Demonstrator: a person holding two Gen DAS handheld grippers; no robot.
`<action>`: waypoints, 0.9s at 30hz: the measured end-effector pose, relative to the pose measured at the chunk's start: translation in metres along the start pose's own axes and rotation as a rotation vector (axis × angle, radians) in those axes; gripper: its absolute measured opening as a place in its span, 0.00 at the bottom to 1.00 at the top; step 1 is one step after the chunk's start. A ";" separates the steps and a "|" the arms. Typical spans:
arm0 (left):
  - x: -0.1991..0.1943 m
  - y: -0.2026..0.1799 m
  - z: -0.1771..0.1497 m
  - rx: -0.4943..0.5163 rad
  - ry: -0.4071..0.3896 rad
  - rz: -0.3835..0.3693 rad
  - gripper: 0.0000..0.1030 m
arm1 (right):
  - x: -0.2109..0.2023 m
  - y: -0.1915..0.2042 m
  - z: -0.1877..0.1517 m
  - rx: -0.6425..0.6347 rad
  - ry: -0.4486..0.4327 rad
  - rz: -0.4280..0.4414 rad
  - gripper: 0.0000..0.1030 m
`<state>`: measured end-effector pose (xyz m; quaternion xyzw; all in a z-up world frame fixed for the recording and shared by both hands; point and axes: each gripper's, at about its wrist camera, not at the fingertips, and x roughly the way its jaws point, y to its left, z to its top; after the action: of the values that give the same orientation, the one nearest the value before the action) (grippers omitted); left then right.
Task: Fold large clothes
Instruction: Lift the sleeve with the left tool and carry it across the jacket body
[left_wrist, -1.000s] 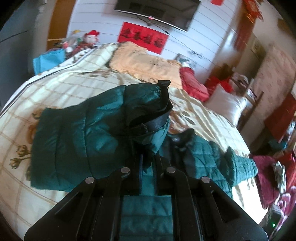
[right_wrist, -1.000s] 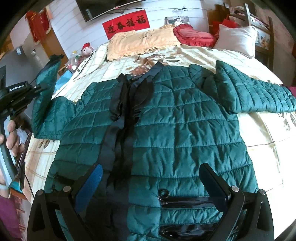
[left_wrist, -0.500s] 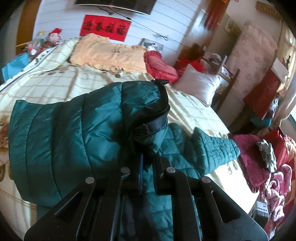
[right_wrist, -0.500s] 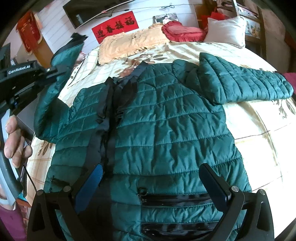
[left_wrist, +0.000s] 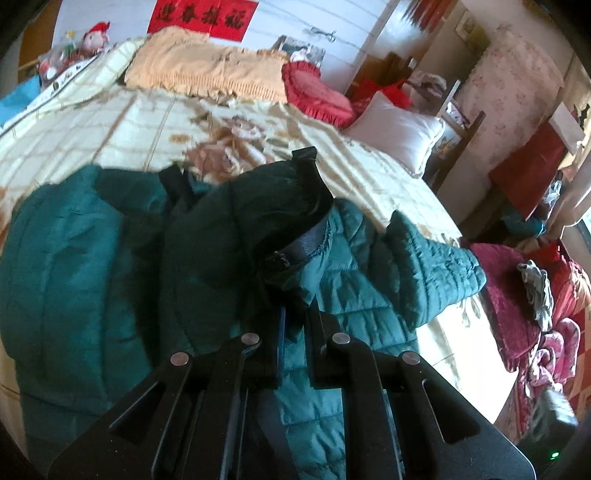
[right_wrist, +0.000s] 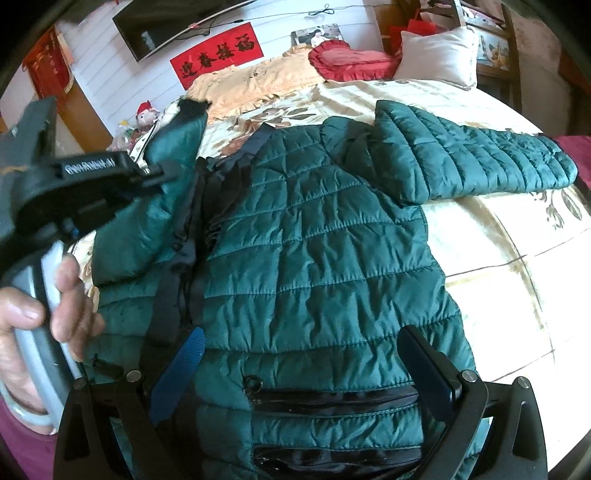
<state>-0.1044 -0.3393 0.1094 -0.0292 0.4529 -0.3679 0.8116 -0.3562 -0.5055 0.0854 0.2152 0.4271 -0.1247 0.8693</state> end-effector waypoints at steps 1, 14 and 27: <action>0.003 0.002 -0.002 -0.002 0.006 -0.007 0.07 | 0.000 -0.001 0.000 0.000 0.001 -0.003 1.00; 0.007 0.011 -0.013 0.034 0.037 -0.022 0.08 | 0.013 0.001 0.030 -0.052 -0.024 -0.092 1.00; -0.010 0.030 -0.013 -0.078 0.024 -0.156 0.66 | 0.036 0.000 0.043 -0.062 0.006 -0.135 1.00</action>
<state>-0.1004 -0.3079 0.0973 -0.0915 0.4730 -0.4126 0.7731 -0.3043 -0.5273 0.0803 0.1594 0.4467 -0.1691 0.8640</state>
